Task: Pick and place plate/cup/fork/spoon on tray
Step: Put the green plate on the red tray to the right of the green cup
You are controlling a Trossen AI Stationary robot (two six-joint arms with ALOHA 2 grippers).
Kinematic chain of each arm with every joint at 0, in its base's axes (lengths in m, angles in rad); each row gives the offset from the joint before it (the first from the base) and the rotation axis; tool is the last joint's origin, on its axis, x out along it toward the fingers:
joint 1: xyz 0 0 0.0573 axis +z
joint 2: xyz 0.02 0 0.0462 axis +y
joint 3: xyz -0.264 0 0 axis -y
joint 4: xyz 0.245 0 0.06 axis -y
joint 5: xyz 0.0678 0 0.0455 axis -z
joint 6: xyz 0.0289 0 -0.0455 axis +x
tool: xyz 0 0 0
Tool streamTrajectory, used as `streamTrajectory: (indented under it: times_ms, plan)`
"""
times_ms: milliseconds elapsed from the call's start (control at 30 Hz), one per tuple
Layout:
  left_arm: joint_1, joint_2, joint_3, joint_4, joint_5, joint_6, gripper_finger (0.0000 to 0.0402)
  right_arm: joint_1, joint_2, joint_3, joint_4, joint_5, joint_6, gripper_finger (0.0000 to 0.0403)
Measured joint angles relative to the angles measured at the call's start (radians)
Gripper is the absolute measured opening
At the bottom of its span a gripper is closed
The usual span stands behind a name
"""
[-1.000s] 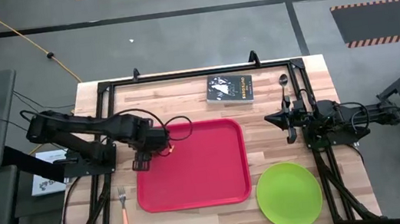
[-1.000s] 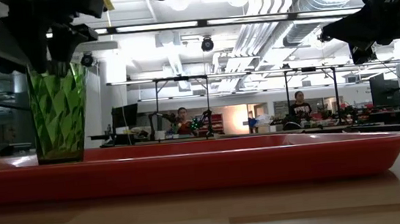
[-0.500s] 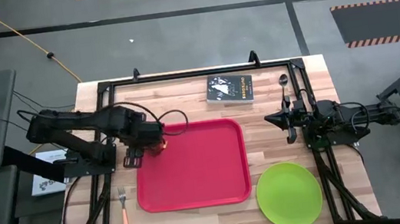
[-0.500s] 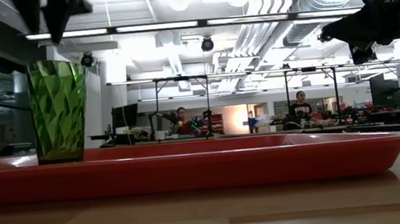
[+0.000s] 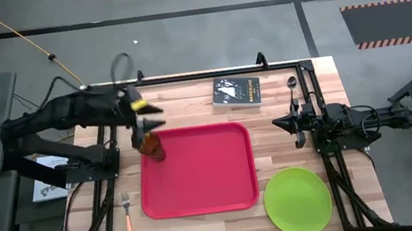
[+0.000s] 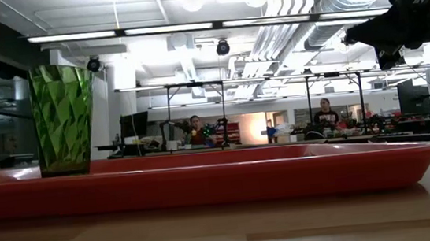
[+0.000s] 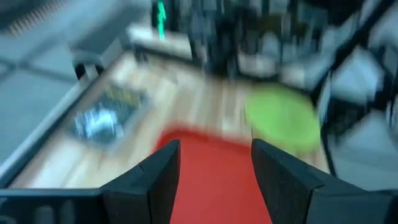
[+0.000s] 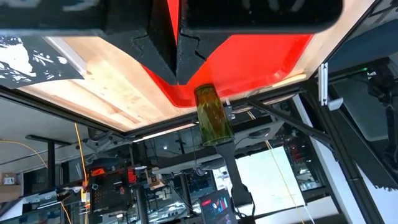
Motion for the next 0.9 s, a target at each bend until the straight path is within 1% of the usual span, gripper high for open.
streamTrajectory:
  times_ms: [67, 167, 233, 300, 400, 500, 533, 567, 700, 767, 833, 900]
  plan:
    - [0.032, -0.066, -0.088, 0.173, 0.008, -0.026, 0.0188, 0.000, 0.000, 0.000, 0.000, 0.000, 0.000, 0.0000]
    - [0.076, -0.147, -0.234, 0.420, 0.065, -0.065, 0.0188, 0.000, 0.000, 0.000, 0.000, 0.000, 0.000, 0.0000]
    - [0.104, -0.180, -0.324, 0.561, 0.115, -0.099, 0.0188, 0.000, 0.001, 0.000, 0.000, 0.000, 0.000, 0.0000]
    - [0.130, -0.200, -0.402, 0.675, 0.158, -0.148, 0.0188, 0.000, 0.001, 0.000, 0.000, 0.000, 0.000, 0.0000]
    - [0.162, -0.214, -0.489, 0.822, 0.208, -0.222, 0.0188, 0.000, 0.001, 0.000, 0.014, 0.015, 0.007, 0.0000]
    - [0.178, -0.212, -0.549, 0.948, 0.235, -0.286, 0.0188, 0.000, 0.002, 0.000, 0.081, 0.029, 0.137, 0.0000]
    - [0.178, -0.210, -0.560, 0.984, 0.235, -0.298, 0.0188, 0.000, 0.002, 0.000, 0.131, 0.052, 0.204, 0.0000]
    - [0.178, -0.208, -0.565, 1.014, 0.235, -0.301, 0.0188, 0.000, 0.002, 0.000, 0.189, 0.097, 0.270, 0.0000]
    - [0.178, -0.206, -0.566, 1.021, 0.231, -0.301, 0.0188, 0.000, 0.001, 0.000, 0.439, 0.333, 0.463, 0.0000]
    - [0.178, -0.207, -0.566, 1.022, 0.221, -0.301, 0.0188, 0.000, 0.001, 0.000, 0.529, 0.419, 0.501, 0.0000]
    - [0.178, -0.207, -0.565, 1.021, 0.216, -0.301, 0.0188, 0.000, 0.001, 0.000, 0.580, 0.482, 0.498, 0.0000]
    - [0.178, -0.206, -0.565, 1.020, 0.214, -0.302, 0.0188, 0.000, 0.001, 0.000, 0.627, 0.487, 0.492, 0.0000]
